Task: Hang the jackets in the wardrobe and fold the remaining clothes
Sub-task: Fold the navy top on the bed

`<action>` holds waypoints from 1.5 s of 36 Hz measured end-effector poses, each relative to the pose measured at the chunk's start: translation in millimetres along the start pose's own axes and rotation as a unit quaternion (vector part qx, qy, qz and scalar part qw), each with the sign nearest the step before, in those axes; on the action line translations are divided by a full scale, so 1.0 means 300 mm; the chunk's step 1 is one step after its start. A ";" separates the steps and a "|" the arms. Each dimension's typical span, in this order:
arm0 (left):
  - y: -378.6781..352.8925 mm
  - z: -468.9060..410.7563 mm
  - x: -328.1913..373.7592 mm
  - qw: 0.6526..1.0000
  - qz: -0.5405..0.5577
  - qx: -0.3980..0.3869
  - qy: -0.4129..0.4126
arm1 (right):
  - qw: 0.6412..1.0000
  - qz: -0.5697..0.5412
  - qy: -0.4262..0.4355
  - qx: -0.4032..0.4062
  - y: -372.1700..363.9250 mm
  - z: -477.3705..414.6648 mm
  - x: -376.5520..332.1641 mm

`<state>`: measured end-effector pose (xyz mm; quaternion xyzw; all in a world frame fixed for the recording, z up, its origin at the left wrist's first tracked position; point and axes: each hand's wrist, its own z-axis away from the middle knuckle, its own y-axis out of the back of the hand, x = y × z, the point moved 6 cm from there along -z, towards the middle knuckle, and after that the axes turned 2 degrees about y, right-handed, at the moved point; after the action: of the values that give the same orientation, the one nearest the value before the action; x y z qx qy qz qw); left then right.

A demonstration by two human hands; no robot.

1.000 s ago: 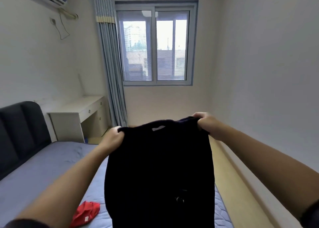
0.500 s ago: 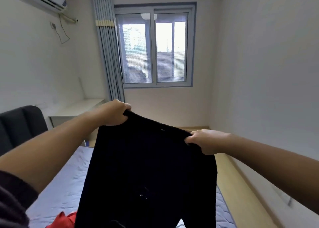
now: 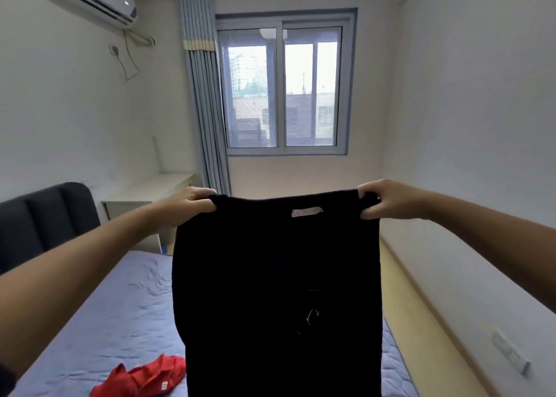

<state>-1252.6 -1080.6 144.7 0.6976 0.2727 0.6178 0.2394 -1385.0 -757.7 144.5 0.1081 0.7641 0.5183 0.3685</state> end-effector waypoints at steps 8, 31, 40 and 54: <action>-0.027 0.030 0.080 0.983 0.046 -0.180 0.002 | 0.979 0.201 0.018 0.020 0.161 0.028 -0.003; 0.003 -0.063 0.040 0.954 -0.229 0.178 -0.073 | 0.979 -0.017 -0.164 0.123 0.023 0.210 0.249; -0.185 0.043 -0.094 0.964 -0.117 0.233 -0.048 | 0.931 -0.212 -0.200 0.222 -0.182 0.374 0.246; -0.023 0.098 0.023 0.969 0.025 0.241 -0.042 | 0.928 -0.255 -0.122 0.243 0.157 0.372 0.078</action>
<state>-1223.5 -1070.7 141.5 0.7668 0.3860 0.5094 0.0603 -1336.5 -644.8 153.8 0.0584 0.8176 0.1880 0.5411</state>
